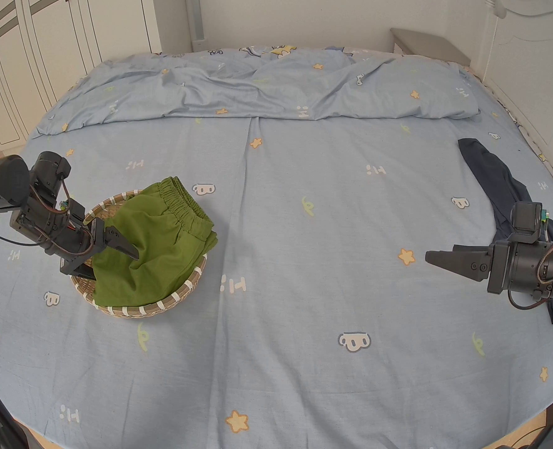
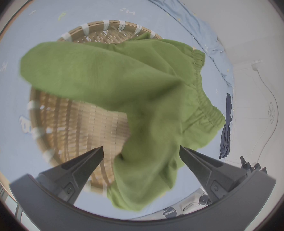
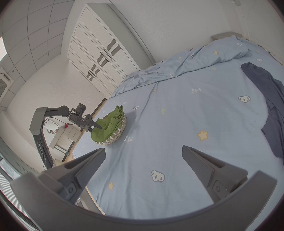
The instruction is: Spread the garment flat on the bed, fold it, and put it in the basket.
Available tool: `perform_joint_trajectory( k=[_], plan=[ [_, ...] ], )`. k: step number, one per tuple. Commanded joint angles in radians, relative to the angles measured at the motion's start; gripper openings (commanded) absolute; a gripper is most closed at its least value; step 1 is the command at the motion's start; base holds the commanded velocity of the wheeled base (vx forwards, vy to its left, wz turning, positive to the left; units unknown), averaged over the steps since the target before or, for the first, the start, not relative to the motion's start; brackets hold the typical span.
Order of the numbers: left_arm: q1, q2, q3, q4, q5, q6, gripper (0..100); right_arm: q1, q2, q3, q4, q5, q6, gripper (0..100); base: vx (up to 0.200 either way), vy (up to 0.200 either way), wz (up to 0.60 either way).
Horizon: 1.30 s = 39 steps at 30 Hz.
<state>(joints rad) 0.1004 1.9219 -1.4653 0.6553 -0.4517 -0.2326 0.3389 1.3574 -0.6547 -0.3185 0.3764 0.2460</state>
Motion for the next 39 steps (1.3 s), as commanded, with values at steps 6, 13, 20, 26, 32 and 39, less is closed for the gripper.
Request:
perform_joint_trajectory(
  k=[6, 13, 20, 26, 32, 39],
  plan=[
    [0.008, -0.231, -0.104, 0.184, 0.025, 0.004, 100, 0.0, -0.012, 0.0, -0.001, -0.001, 0.003, 100, 0.0, 0.0, 0.0],
    [0.005, -0.443, -0.066, 0.296, 0.082, 0.055, 100, 0.0, -0.126, 0.061, -0.008, -0.047, -0.001, 100, 0.0, 0.0, 0.0],
    [-0.068, -0.801, 0.125, 0.297, 0.062, 0.064, 100, -0.021, -0.428, 0.19, 0.016, -0.062, -0.057, 100, 0.0, 0.0, 0.0],
    [-0.091, -1.239, 0.45, 0.104, 0.061, 0.056, 100, -0.064, -0.79, 0.329, 0.187, -0.062, -0.103, 100, 0.0, 0.0, 0.0],
    [-0.085, -1.546, 0.688, 0.06, 0.07, 0.053, 100, -0.08, -1.104, 0.319, 0.538, -0.063, -0.102, 100, 0.0, 0.0, 0.0],
    [-0.085, -1.739, 0.858, 0.046, 0.097, 0.05, 100, -0.086, -1.252, 0.317, 0.682, -0.082, -0.099, 100, 0.0, 0.0, 0.0]
  ],
)
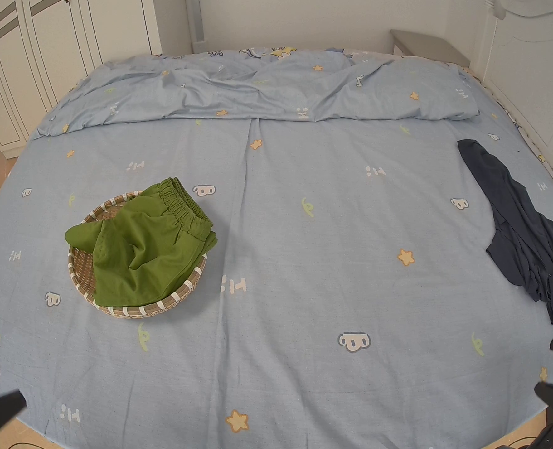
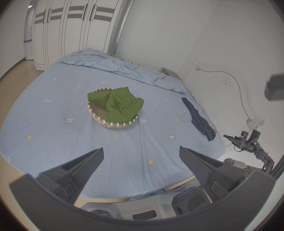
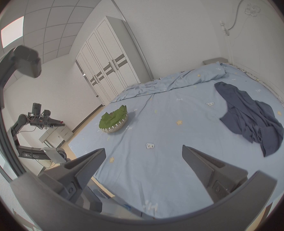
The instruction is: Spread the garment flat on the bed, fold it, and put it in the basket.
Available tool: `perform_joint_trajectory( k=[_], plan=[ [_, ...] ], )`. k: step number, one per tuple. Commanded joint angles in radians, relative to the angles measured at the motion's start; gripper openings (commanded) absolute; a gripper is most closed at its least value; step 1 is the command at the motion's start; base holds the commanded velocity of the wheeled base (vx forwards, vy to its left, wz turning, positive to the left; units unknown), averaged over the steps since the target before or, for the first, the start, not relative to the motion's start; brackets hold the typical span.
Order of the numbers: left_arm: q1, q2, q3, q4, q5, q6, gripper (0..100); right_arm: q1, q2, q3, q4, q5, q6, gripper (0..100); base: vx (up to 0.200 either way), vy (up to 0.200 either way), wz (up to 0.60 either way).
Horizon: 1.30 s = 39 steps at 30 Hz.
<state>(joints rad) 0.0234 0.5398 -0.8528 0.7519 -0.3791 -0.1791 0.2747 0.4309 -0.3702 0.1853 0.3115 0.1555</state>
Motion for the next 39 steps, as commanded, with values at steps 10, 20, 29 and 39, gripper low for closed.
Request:
perform_joint_trajectory(
  k=[10, 20, 29, 39],
  plan=[
    [-0.016, -0.529, 0.63, -0.391, 0.27, 0.046, 100, 0.006, -0.38, 0.063, 0.244, -0.198, -0.005, 100, 0.0, 0.0, 0.0],
    [-0.014, -0.534, 0.839, -0.723, 0.376, 0.23, 100, 0.008, -0.394, 0.062, 0.306, -0.451, -0.017, 100, 0.0, 0.0, 0.0],
    [-0.017, -0.532, 0.853, -0.755, 0.381, 0.161, 100, -0.065, -0.305, 0.013, 0.341, -0.615, -0.082, 100, 0.0, 0.0, 0.0],
    [-0.017, -0.532, 0.853, -0.755, 0.381, 0.162, 100, -0.31, -0.411, 0.128, 0.29, -0.572, -0.122, 100, 0.0, 0.0, 0.0]
  ],
)
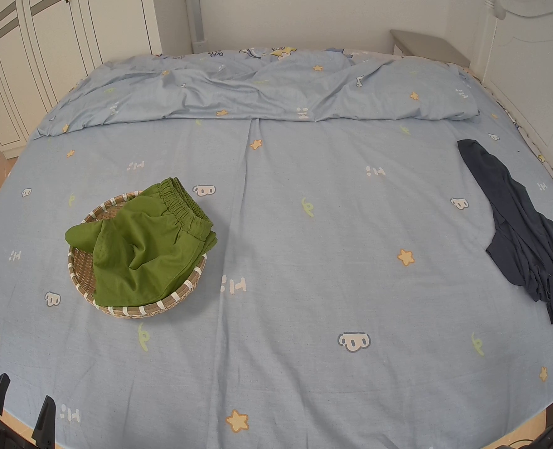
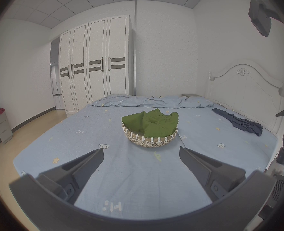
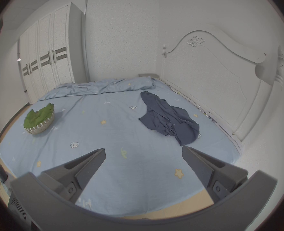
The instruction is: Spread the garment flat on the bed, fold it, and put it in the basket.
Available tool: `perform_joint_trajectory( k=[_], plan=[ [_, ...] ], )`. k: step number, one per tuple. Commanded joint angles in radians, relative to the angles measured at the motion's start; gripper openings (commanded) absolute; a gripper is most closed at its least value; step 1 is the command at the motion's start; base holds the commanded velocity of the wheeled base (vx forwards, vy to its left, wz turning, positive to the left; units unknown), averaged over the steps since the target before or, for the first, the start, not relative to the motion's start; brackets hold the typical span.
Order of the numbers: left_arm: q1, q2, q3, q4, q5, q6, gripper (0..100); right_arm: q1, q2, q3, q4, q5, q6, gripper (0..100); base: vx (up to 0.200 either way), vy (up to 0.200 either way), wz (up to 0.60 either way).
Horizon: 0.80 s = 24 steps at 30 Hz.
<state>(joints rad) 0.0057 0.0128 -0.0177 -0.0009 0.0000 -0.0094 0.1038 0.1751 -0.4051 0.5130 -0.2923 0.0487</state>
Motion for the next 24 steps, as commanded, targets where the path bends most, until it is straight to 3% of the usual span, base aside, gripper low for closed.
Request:
perform_joint_trajectory(
  k=[1, 2, 4, 7, 10, 16, 19, 24],
  plan=[
    [0.0, -0.005, 0.018, -0.002, 0.002, -0.008, 100, -0.136, -0.161, 0.17, -0.041, 0.032, -0.012, 100, 0.0, 0.0, 0.0],
    [0.0, -0.005, 0.018, -0.002, 0.002, -0.008, 100, -0.099, -0.175, 0.216, -0.129, 0.021, 0.033, 100, 0.0, 0.0, 0.0],
    [0.0, -0.005, 0.018, -0.002, 0.002, -0.008, 100, -0.102, -0.175, 0.285, -0.287, 0.018, 0.088, 100, 0.0, 0.0, 0.0],
    [0.0, -0.005, 0.018, -0.002, 0.0, -0.008, 100, -0.105, -0.175, 0.391, -0.559, 0.068, 0.042, 100, 0.0, 0.0, 0.0],
    [0.0, -0.005, 0.018, -0.002, 0.0, -0.006, 100, -0.104, -0.175, 0.405, -0.559, 0.174, -0.072, 100, 0.0, 0.0, 0.0],
    [0.0, -0.005, 0.018, -0.002, 0.0, -0.008, 100, -0.105, -0.175, 0.405, -0.554, 0.22, -0.04, 100, 0.0, 0.0, 0.0],
    [0.0, -0.005, 0.018, -0.002, 0.0, -0.006, 100, -0.105, -0.175, 0.404, -0.498, 0.3, -0.066, 100, 0.0, 0.0, 0.0],
    [0.0, -0.005, 0.018, -0.002, 0.0, -0.006, 100, -0.102, -0.175, 0.404, -0.495, 0.308, -0.05, 100, 0.0, 0.0, 0.0]
  ],
)
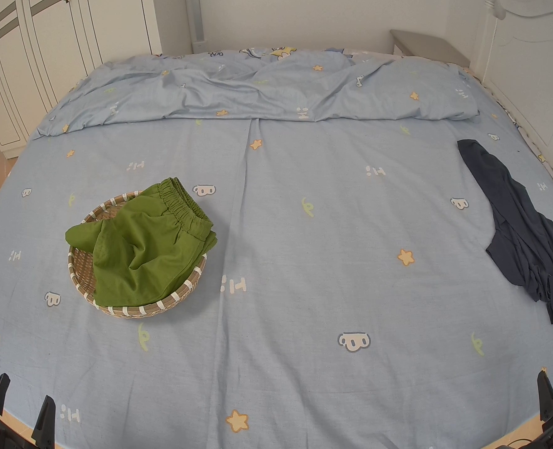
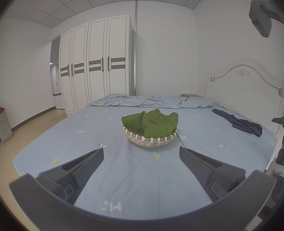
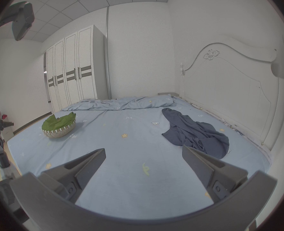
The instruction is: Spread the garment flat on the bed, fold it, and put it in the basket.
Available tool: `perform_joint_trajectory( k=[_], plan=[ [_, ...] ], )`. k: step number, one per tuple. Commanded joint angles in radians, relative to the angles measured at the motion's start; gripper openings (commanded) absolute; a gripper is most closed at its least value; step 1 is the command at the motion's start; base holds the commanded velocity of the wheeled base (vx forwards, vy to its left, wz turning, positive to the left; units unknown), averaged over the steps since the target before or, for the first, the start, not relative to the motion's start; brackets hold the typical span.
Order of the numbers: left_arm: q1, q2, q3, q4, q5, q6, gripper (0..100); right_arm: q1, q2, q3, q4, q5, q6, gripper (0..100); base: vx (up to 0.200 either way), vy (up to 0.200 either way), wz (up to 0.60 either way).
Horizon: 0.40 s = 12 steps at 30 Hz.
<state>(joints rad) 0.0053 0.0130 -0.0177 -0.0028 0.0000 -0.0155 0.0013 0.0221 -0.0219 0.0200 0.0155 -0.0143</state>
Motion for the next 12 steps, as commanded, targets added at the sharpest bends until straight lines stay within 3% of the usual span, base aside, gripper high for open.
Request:
perform_joint_trajectory(
  k=[1, 12],
  plan=[
    [0.001, -0.005, 0.018, 0.0, 0.0, 0.0, 100, 0.0, -0.022, 0.02, -0.002, -0.005, 0.03, 100, 0.0, 0.0, 0.0],
    [0.001, -0.005, 0.018, 0.0, 0.0, 0.0, 100, -0.001, -0.022, 0.02, -0.006, -0.006, 0.005, 100, 0.0, 0.0, 0.0]
  ],
)
